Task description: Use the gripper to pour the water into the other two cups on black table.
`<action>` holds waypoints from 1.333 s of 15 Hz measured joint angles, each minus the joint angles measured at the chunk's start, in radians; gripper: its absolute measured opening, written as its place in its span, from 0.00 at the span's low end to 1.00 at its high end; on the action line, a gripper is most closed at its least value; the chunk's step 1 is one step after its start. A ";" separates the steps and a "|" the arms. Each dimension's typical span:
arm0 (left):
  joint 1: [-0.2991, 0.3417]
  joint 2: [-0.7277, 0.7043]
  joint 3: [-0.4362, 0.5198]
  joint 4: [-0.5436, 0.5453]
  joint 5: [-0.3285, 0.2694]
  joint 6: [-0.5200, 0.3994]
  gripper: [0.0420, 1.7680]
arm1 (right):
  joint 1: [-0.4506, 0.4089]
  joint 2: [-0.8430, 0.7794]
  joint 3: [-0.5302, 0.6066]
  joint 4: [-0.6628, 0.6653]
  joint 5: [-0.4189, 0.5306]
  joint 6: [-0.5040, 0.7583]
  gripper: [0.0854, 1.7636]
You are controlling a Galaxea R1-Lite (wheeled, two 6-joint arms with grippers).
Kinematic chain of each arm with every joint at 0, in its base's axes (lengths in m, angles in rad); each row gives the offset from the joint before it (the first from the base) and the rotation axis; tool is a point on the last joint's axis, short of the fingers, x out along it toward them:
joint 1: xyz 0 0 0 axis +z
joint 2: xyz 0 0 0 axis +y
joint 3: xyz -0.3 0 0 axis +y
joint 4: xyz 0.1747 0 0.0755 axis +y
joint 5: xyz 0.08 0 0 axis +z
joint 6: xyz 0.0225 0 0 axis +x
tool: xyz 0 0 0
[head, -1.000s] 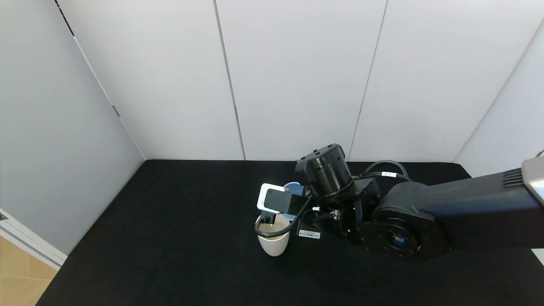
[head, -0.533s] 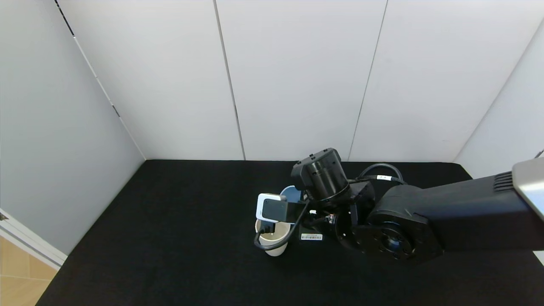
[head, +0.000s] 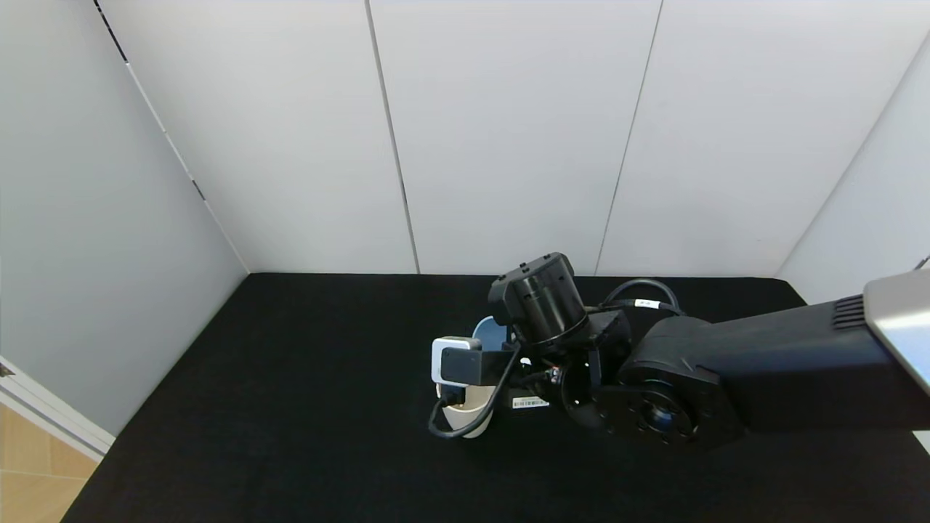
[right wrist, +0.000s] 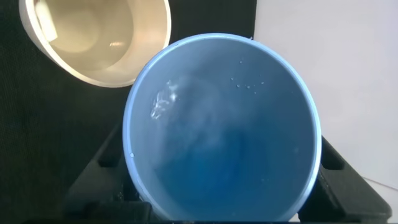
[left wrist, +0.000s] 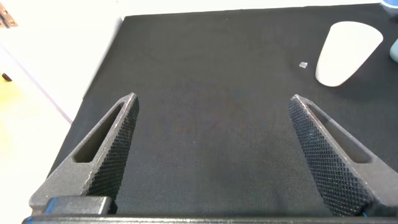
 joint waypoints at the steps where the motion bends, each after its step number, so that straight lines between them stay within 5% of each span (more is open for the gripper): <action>1: 0.000 0.000 0.000 0.000 0.000 0.000 0.97 | 0.001 0.001 -0.003 0.001 0.000 -0.010 0.74; 20: 0.000 0.000 0.000 0.000 0.000 0.000 0.97 | 0.058 0.039 -0.084 0.000 -0.093 -0.149 0.74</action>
